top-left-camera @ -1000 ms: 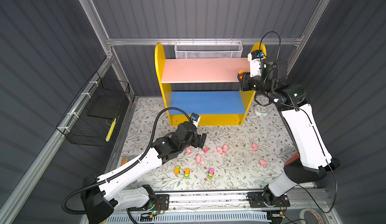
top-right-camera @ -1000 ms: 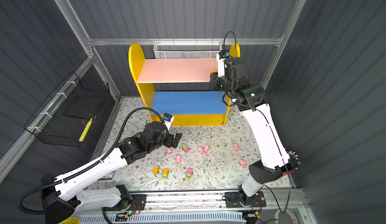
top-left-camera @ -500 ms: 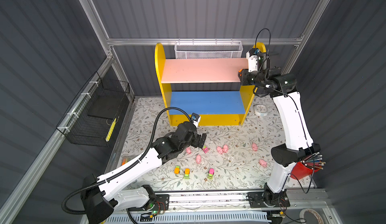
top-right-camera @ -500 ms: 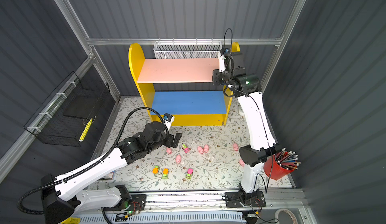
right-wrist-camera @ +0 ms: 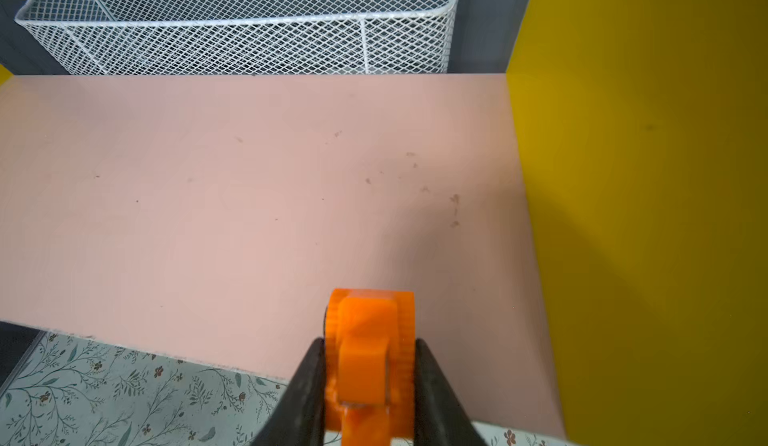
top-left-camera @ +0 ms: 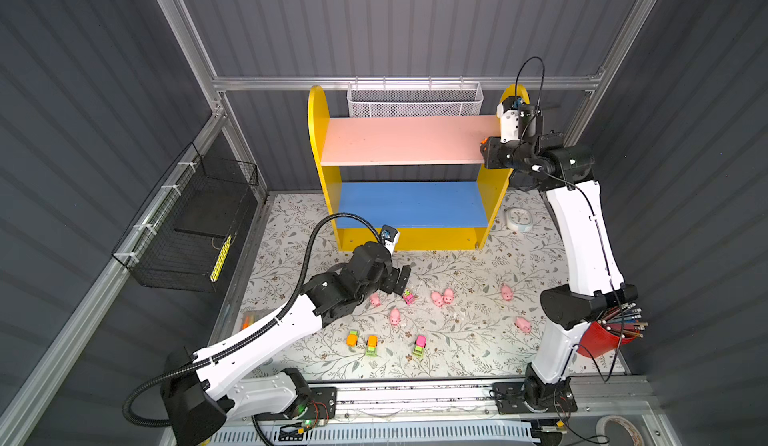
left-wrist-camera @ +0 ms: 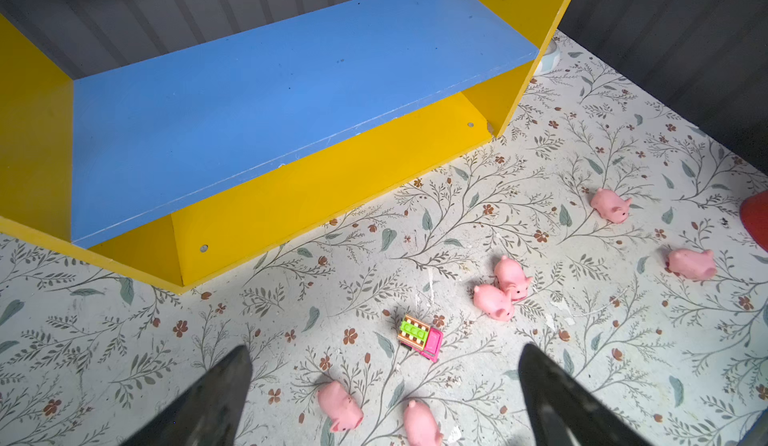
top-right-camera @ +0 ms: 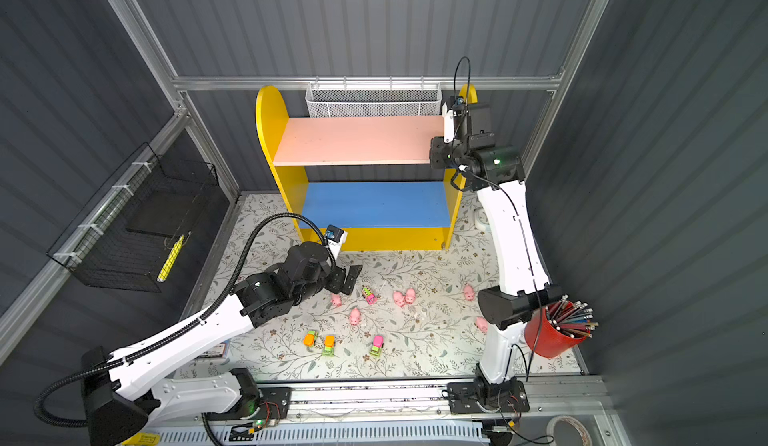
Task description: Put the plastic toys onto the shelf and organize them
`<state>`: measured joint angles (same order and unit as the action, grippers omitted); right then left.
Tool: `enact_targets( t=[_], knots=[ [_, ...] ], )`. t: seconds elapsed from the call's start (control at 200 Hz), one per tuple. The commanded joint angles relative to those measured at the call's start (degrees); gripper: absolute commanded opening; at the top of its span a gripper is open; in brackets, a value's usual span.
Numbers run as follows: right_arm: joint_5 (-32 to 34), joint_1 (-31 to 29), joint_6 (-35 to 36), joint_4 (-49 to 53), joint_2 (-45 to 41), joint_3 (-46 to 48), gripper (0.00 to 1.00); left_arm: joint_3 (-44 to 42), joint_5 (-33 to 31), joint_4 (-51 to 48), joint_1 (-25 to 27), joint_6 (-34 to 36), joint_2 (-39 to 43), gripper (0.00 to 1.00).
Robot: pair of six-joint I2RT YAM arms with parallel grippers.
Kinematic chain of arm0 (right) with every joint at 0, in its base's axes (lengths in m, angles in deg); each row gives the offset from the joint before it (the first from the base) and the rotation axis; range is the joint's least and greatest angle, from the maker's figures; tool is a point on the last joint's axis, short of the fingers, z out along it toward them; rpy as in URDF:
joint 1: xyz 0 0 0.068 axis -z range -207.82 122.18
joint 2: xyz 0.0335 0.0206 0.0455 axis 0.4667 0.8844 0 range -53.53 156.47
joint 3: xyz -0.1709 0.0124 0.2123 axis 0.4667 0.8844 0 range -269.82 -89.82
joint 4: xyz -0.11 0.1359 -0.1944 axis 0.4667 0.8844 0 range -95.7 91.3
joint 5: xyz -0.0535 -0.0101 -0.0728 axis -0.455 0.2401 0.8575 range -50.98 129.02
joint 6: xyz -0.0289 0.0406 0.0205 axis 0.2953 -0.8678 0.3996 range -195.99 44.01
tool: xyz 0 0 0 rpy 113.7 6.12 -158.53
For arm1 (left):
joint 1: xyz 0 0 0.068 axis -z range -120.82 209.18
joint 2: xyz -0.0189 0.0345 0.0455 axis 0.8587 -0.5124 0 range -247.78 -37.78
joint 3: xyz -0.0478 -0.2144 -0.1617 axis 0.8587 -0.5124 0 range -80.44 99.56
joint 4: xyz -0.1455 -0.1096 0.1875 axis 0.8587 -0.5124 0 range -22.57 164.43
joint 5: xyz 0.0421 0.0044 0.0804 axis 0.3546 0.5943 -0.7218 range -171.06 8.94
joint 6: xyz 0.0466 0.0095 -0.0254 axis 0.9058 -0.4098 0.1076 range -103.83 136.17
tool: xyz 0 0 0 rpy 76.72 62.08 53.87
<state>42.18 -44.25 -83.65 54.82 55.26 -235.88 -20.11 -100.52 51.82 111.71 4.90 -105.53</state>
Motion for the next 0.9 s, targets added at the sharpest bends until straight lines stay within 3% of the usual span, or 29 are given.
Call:
enact_targets(
  t=[0.0, 0.896],
  knots=[
    [-1.18, 0.84, -0.42, -0.26, 1.07, -1.06, 0.32, 1.83, -0.59, 1.45, 0.27, 1.25, -0.30, 1.00],
    [-2.00, 2.19, -0.66, -1.97, 3.50, -1.11, 0.41, -0.28, -1.53, 2.62, 0.23, 0.93, -0.21, 1.00]
  ],
)
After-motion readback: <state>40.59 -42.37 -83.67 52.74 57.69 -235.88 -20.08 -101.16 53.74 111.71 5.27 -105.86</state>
